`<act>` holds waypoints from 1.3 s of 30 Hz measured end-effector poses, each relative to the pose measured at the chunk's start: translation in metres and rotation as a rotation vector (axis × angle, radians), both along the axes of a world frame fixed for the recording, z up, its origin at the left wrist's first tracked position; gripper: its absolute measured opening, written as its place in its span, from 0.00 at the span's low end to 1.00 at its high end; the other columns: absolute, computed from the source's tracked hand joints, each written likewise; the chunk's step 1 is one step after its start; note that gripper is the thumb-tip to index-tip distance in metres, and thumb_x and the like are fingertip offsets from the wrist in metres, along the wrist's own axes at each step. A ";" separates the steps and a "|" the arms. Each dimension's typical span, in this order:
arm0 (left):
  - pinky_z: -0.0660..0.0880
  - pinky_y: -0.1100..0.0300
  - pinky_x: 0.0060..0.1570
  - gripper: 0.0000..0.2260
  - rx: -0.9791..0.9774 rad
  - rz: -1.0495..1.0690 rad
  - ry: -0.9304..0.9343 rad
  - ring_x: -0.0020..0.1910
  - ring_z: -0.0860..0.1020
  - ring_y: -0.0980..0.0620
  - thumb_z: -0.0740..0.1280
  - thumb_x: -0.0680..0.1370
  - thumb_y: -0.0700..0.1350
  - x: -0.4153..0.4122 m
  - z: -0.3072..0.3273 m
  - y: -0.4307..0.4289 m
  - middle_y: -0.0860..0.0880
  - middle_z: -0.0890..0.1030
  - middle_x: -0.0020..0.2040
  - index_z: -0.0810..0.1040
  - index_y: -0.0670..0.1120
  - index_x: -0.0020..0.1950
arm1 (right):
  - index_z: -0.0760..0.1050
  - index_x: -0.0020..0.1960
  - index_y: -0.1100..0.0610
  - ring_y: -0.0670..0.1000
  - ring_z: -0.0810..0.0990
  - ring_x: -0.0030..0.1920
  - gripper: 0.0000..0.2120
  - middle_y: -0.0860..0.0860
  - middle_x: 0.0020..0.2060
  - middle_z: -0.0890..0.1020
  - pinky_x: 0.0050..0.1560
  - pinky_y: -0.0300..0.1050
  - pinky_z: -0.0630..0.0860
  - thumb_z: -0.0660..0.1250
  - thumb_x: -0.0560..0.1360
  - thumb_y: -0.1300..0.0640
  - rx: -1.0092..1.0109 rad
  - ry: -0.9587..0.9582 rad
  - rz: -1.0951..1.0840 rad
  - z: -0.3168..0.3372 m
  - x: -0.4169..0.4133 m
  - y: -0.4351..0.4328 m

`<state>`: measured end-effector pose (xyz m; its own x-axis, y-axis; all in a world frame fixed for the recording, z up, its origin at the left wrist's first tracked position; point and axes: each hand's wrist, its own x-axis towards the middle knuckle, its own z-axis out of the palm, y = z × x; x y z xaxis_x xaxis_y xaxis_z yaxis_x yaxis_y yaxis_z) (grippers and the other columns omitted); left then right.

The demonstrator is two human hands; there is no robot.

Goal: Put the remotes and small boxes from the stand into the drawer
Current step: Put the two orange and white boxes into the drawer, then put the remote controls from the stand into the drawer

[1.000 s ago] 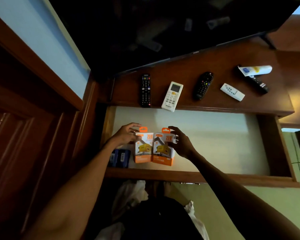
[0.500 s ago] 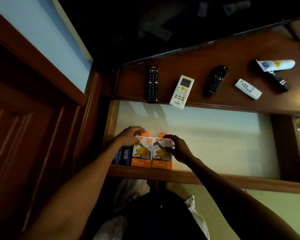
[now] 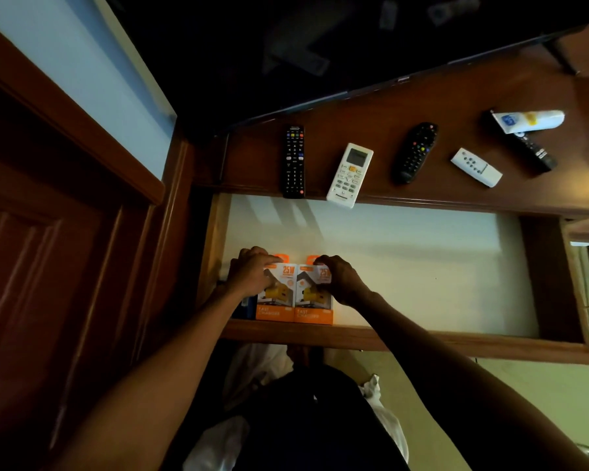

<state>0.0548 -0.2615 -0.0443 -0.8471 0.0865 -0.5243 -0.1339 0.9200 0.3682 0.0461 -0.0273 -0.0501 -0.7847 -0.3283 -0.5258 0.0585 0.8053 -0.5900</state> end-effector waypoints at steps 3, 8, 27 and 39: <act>0.68 0.52 0.59 0.20 0.017 0.027 0.041 0.65 0.70 0.47 0.72 0.74 0.53 -0.005 0.022 0.003 0.51 0.74 0.66 0.78 0.58 0.65 | 0.70 0.67 0.56 0.60 0.76 0.61 0.28 0.58 0.62 0.75 0.58 0.55 0.75 0.73 0.72 0.48 0.060 0.010 0.105 0.021 -0.014 0.002; 0.78 0.56 0.44 0.08 0.283 0.378 0.421 0.47 0.82 0.51 0.67 0.78 0.49 -0.058 0.079 0.016 0.53 0.83 0.53 0.80 0.52 0.56 | 0.78 0.50 0.50 0.51 0.84 0.43 0.17 0.48 0.44 0.86 0.44 0.51 0.81 0.66 0.73 0.37 0.010 0.310 -0.143 0.085 -0.055 0.018; 0.56 0.43 0.74 0.41 0.252 0.412 0.170 0.79 0.53 0.41 0.72 0.76 0.43 -0.203 0.099 0.075 0.41 0.53 0.80 0.51 0.51 0.81 | 0.48 0.79 0.50 0.66 0.72 0.64 0.48 0.62 0.70 0.65 0.59 0.58 0.74 0.74 0.70 0.47 0.245 0.198 -0.315 0.095 -0.180 0.000; 0.79 0.55 0.49 0.38 0.408 0.120 -0.020 0.51 0.78 0.49 0.74 0.72 0.49 -0.080 0.089 0.119 0.46 0.73 0.65 0.59 0.61 0.78 | 0.55 0.77 0.43 0.62 0.77 0.56 0.47 0.58 0.60 0.76 0.52 0.54 0.78 0.78 0.65 0.49 -0.042 0.130 -0.146 0.083 -0.051 0.117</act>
<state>-0.0255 -0.1427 0.0445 -0.8538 0.1919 -0.4839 -0.2416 0.6773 0.6949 -0.0047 0.0898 0.0331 -0.8861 -0.2255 -0.4049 0.0938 0.7683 -0.6332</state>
